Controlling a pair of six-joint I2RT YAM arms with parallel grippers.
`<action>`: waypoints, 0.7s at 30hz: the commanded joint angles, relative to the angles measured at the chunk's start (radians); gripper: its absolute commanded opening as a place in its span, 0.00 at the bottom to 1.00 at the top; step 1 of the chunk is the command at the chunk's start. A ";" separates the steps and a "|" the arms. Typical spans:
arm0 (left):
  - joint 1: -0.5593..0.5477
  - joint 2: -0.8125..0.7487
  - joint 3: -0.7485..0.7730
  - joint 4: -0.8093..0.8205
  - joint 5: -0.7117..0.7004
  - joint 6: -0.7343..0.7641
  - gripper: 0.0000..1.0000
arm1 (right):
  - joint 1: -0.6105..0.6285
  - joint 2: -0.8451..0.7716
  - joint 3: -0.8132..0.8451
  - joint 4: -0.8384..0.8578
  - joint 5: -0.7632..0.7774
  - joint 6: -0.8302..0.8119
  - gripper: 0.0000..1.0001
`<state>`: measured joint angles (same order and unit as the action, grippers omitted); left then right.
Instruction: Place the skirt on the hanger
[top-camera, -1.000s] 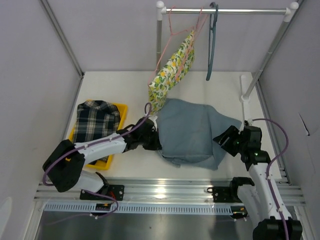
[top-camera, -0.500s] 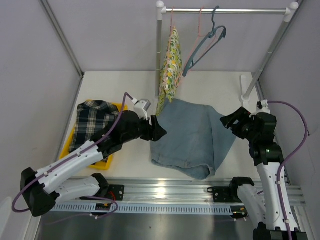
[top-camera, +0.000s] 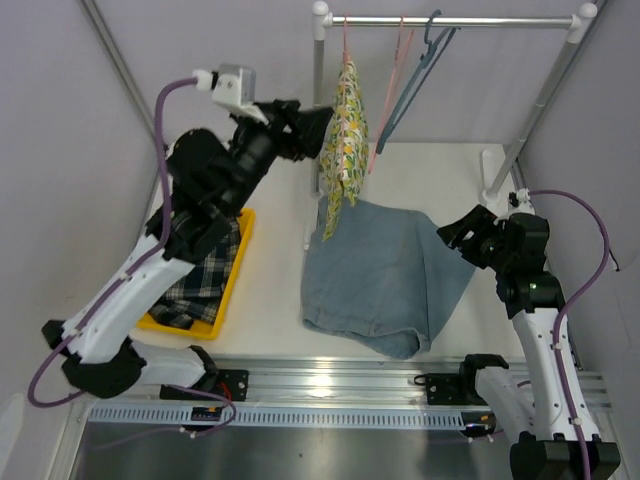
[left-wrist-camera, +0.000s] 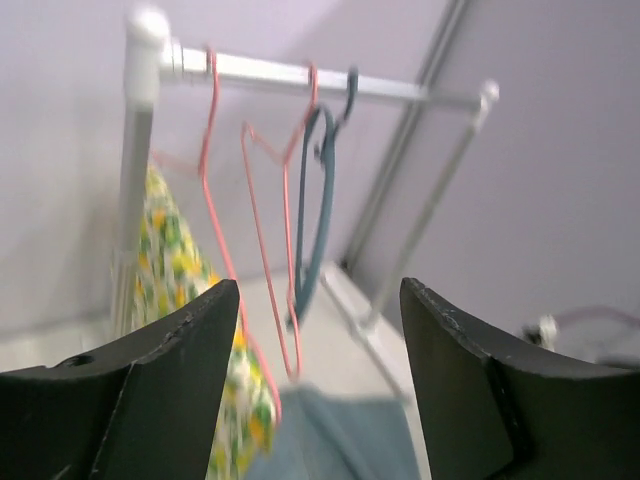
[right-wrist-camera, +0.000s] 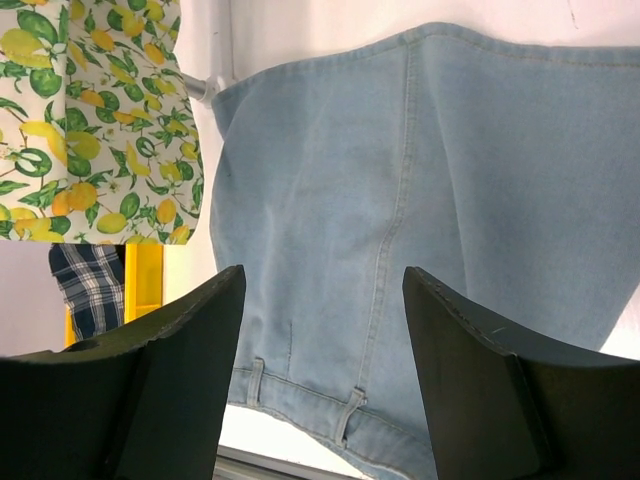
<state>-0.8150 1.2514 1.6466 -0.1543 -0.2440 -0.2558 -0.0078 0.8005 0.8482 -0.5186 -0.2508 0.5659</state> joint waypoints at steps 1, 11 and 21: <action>0.016 0.185 0.210 0.084 -0.019 0.159 0.71 | 0.005 0.002 -0.003 0.052 -0.019 -0.015 0.70; 0.019 0.641 0.630 0.082 -0.001 0.300 0.71 | 0.005 0.022 -0.020 0.094 -0.056 -0.038 0.69; 0.020 0.799 0.733 0.052 -0.084 0.296 0.70 | 0.005 0.012 -0.038 0.092 -0.073 -0.058 0.69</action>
<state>-0.7998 2.0644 2.3054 -0.1284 -0.2928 0.0193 -0.0074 0.8257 0.8135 -0.4610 -0.3069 0.5365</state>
